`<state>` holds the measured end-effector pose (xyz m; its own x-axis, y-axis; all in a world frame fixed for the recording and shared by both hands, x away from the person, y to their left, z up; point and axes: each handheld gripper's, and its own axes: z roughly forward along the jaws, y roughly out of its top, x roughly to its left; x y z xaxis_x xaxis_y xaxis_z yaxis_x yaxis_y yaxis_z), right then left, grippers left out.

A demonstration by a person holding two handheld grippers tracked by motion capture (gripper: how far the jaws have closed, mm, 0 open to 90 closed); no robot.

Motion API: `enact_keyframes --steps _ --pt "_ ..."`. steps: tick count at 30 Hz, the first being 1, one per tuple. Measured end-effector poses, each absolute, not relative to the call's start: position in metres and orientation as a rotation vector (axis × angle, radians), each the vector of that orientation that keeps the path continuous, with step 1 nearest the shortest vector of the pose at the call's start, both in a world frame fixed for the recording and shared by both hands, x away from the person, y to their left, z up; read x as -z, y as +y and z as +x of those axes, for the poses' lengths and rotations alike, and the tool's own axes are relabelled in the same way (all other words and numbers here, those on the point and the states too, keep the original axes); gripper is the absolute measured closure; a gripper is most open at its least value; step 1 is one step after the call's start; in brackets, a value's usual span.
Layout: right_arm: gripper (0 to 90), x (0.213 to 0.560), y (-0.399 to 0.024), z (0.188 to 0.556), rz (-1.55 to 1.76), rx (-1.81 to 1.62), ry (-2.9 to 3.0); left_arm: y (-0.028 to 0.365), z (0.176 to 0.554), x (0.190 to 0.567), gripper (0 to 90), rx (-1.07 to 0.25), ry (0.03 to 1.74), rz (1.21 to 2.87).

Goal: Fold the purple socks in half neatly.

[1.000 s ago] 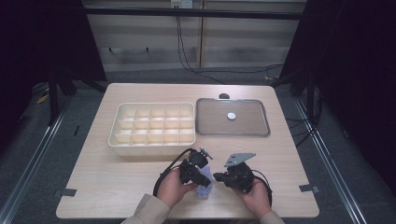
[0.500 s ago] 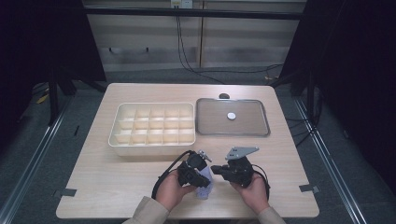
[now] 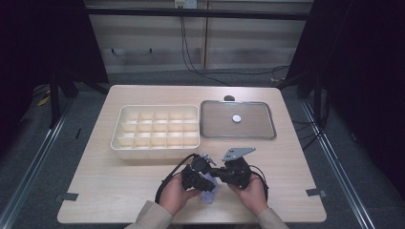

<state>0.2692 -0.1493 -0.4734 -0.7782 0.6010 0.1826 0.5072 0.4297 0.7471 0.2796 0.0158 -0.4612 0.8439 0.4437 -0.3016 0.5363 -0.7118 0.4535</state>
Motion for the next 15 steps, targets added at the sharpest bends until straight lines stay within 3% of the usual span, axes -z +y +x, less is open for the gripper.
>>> enact_keyframes --steps 15 --pt "90.0 0.488 -0.144 0.272 1.006 -1.204 2.605 0.024 0.281 0.451 78.8 0.249 0.733 2.446"
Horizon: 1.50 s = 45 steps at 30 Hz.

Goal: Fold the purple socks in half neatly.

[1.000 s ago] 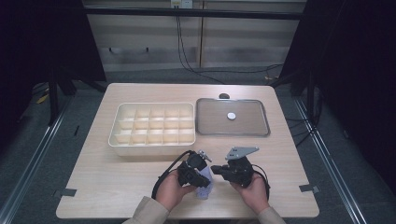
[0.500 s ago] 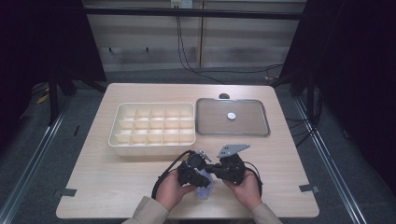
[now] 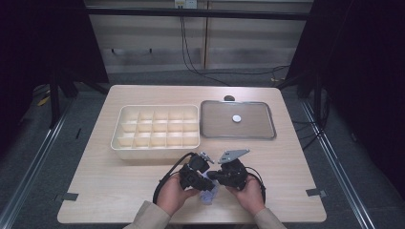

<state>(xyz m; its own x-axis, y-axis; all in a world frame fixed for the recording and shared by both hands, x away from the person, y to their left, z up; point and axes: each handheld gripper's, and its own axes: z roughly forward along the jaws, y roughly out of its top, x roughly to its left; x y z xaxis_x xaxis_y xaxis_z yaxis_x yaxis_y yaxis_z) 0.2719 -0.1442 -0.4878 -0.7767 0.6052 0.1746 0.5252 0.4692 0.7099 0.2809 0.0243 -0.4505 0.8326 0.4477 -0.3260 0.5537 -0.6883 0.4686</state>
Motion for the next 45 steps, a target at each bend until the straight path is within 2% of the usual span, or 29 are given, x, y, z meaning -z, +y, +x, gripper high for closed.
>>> enact_keyframes --steps 6,14,21,31,45 --pt "90.0 0.488 -0.147 0.272 1.014 -1.198 2.602 0.035 0.283 0.436 80.3 0.223 0.759 2.426" --pt "90.0 0.489 -0.147 0.271 1.020 -1.204 2.599 0.028 0.275 0.465 80.2 0.287 0.762 2.462" --pt "90.0 0.489 -0.147 0.269 1.019 -1.191 2.591 0.030 0.271 0.454 77.4 0.290 0.748 2.435" --pt "90.0 0.489 -0.148 0.268 1.018 -1.195 2.586 0.029 0.268 0.464 79.3 0.306 0.752 2.474" --pt "88.5 0.481 -0.157 0.264 1.023 -1.251 2.544 0.055 0.284 0.441 67.0 0.287 0.801 2.397"
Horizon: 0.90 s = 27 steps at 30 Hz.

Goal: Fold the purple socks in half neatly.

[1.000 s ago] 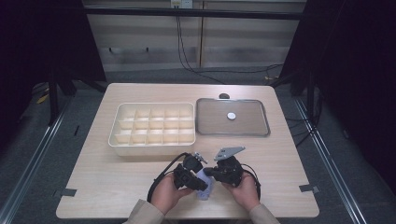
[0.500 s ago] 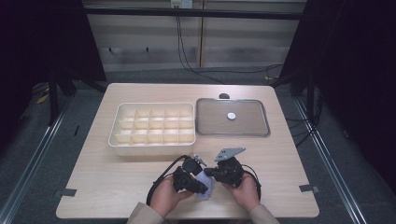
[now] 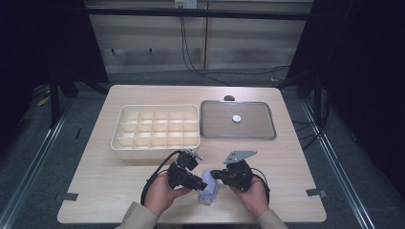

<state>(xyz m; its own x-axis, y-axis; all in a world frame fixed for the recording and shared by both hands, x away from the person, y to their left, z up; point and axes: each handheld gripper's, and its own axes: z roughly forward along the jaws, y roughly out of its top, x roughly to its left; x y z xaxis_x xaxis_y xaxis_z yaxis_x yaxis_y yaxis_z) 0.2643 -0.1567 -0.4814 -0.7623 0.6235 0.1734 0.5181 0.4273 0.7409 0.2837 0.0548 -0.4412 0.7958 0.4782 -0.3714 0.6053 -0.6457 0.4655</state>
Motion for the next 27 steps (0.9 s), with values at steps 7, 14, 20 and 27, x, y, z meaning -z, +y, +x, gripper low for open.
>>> enact_keyframes --steps 7,14,20,27 --pt "87.0 0.478 -0.160 0.263 1.020 -1.250 2.530 0.064 0.294 0.440 61.4 0.264 0.854 2.385" --pt "84.5 0.474 -0.165 0.263 1.019 -1.243 2.510 0.062 0.299 0.446 57.6 0.281 0.896 2.388" --pt "82.6 0.476 -0.173 0.262 1.035 -1.229 2.501 0.057 0.300 0.451 56.8 0.291 0.908 2.395" --pt "80.0 0.480 -0.175 0.258 1.025 -1.207 2.540 0.054 0.302 0.453 53.6 0.297 0.920 2.396"
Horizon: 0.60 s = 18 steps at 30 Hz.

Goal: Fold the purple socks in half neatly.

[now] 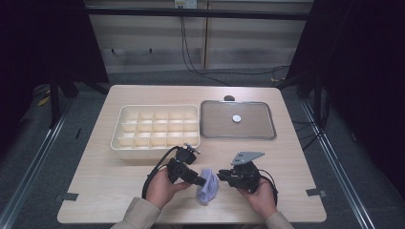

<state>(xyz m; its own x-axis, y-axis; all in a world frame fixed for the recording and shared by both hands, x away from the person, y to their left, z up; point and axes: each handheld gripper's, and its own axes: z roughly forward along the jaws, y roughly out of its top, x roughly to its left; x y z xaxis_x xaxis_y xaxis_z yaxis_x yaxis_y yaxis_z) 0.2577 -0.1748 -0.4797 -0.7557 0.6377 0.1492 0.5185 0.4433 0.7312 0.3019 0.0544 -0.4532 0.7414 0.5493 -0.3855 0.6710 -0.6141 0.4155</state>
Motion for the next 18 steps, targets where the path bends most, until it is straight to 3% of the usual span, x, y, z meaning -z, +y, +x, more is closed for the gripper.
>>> enact_keyframes --steps 18 --pt "81.6 0.497 -0.162 0.243 0.934 -1.106 2.678 0.052 0.303 0.460 49.1 0.321 0.952 2.387"
